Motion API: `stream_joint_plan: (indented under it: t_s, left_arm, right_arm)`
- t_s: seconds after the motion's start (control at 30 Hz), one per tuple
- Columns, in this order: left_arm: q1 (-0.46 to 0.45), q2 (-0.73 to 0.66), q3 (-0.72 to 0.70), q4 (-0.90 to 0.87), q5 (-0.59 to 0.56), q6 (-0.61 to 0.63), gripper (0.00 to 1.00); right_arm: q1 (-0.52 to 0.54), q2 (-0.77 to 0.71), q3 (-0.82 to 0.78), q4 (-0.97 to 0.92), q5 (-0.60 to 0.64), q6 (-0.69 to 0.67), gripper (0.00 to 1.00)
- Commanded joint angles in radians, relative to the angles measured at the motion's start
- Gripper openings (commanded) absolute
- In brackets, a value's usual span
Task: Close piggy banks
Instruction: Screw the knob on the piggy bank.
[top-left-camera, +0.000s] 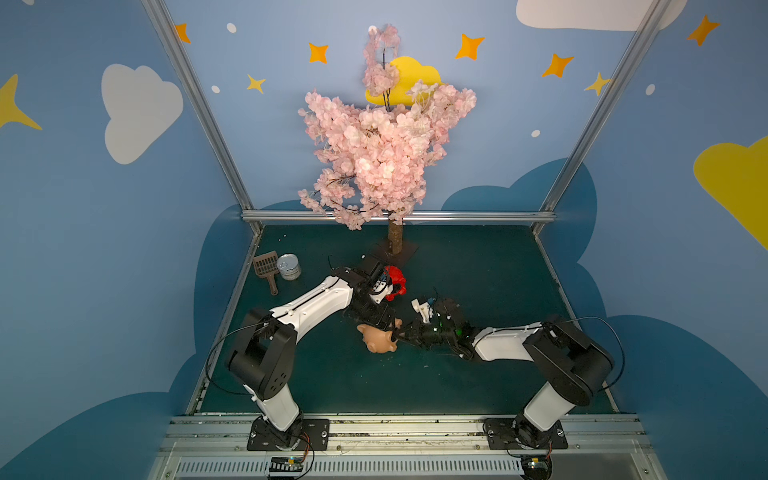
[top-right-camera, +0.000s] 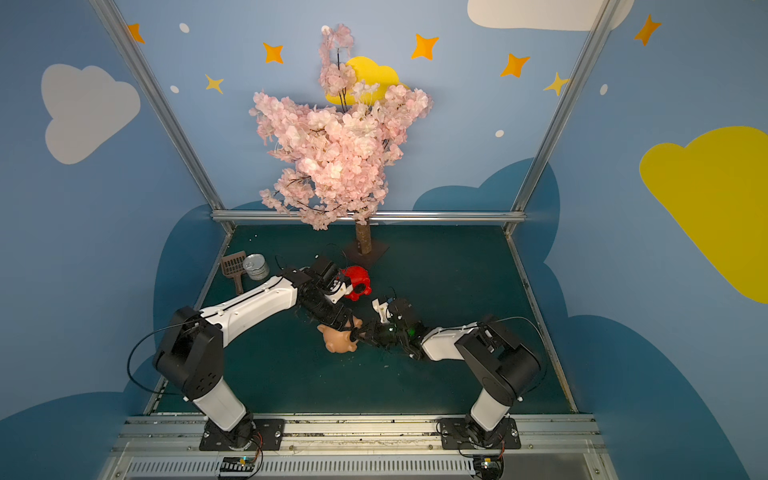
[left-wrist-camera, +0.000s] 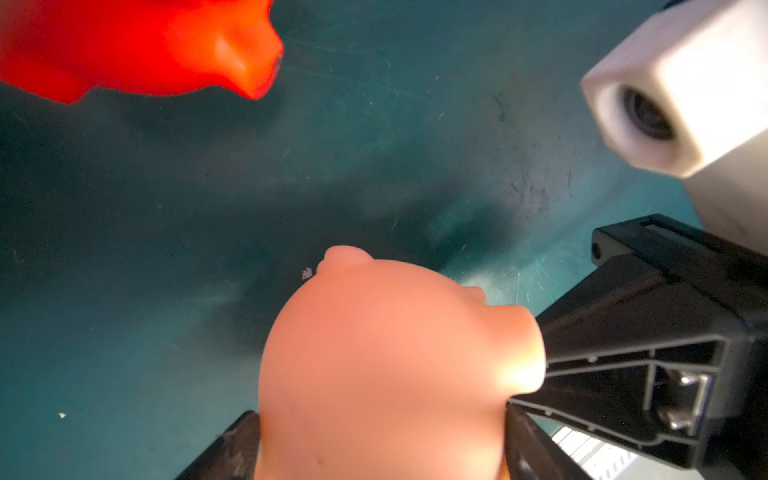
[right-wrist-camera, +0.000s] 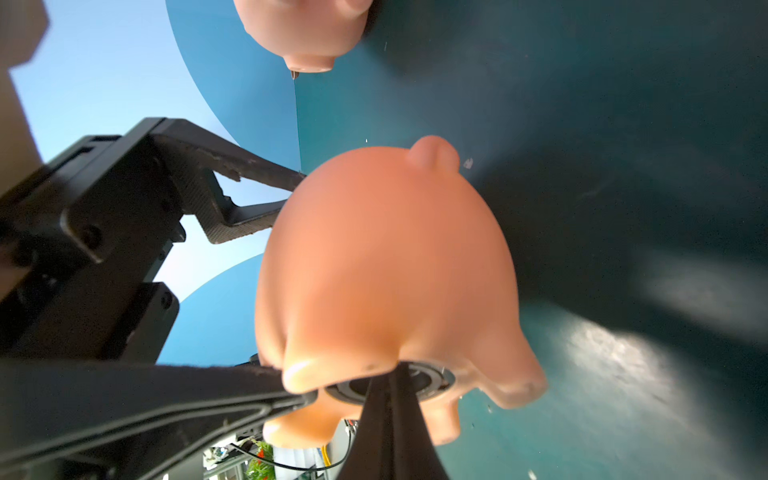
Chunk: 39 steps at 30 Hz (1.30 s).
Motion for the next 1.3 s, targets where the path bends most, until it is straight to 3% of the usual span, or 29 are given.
stream_joint_plan:
  t_s: [0.0,0.5,0.73,1.07,1.17,1.27]
  left_arm:
    - [-0.02,0.006,-0.031,-0.003,0.014,-0.005,0.87]
    - [-0.023,0.016,-0.022,-0.008,0.014,-0.006,0.86]
    - [-0.021,0.002,0.002,-0.009,-0.033,-0.014,0.91]
    - [0.01,-0.065,0.07,-0.011,-0.058,-0.04,0.99]
    - [0.045,-0.125,0.069,0.024,-0.108,-0.066,0.99]
    - [0.081,-0.214,0.041,0.096,-0.255,-0.113,0.99]
  right_arm:
    - [-0.001,0.013,0.017,-0.032,-0.015,0.053,0.0]
    - [-0.014,-0.003,0.019,-0.075,-0.021,0.058,0.02]
    - [-0.017,-0.079,0.052,-0.297,0.038,-0.083,0.12]
    - [-0.069,-0.229,0.071,-0.573,0.103,-0.257,0.18]
    - [-0.096,-0.28,0.098,-0.663,0.14,-0.325,0.19]
    - [-0.129,-0.335,0.14,-0.776,0.204,-0.42,0.2]
